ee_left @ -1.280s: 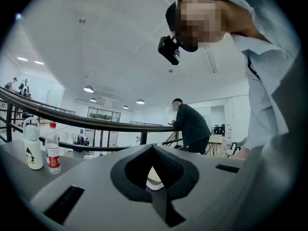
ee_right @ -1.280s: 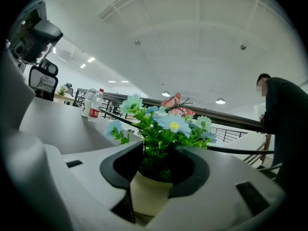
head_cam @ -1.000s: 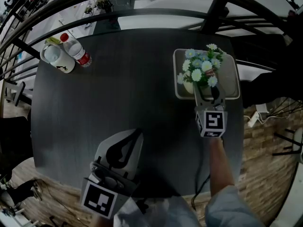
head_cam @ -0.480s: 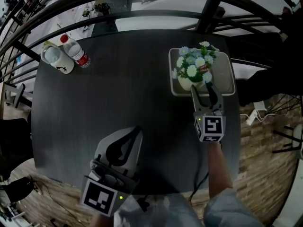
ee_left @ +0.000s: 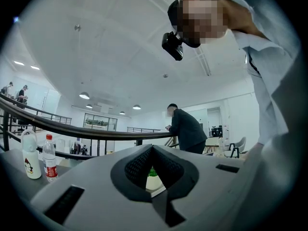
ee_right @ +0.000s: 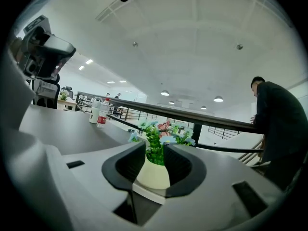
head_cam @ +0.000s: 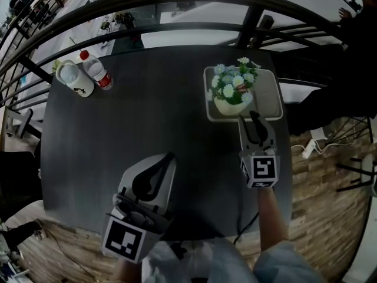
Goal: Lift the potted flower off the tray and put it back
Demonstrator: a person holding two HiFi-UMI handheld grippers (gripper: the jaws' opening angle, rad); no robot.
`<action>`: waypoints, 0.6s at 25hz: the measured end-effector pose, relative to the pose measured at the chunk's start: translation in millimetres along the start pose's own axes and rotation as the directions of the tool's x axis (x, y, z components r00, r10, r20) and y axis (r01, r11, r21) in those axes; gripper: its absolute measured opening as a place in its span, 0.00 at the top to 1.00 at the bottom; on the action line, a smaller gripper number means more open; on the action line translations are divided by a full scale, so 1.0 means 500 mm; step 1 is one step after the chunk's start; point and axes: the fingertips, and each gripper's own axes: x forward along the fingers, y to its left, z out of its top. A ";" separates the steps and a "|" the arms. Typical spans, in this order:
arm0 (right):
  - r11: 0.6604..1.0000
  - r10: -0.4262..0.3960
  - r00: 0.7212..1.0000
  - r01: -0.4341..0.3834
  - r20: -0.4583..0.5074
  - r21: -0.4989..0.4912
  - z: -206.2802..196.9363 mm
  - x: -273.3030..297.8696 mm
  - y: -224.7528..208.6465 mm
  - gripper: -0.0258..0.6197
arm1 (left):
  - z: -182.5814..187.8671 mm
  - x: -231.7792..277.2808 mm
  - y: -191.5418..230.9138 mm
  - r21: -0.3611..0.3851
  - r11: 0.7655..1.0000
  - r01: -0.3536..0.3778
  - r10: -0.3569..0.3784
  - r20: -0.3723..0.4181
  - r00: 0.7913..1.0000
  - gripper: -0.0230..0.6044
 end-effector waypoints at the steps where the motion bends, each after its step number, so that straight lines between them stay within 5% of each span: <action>1: 1.000 -0.002 1.000 0.002 0.003 -0.002 0.010 -0.007 -0.001 0.79 | 0.005 -0.001 -0.001 0.002 1.000 0.001 -0.001 0.006 1.000 0.97; 7: 1.000 -0.013 0.999 0.013 0.031 0.007 0.063 -0.056 -0.006 0.95 | 0.037 -0.008 -0.014 0.016 1.000 0.012 -0.013 0.041 0.999 0.97; 15: 1.000 -0.002 0.999 0.001 0.052 0.012 0.125 -0.122 0.008 0.95 | 0.060 -0.027 -0.023 0.034 0.999 0.013 -0.015 0.057 0.998 0.97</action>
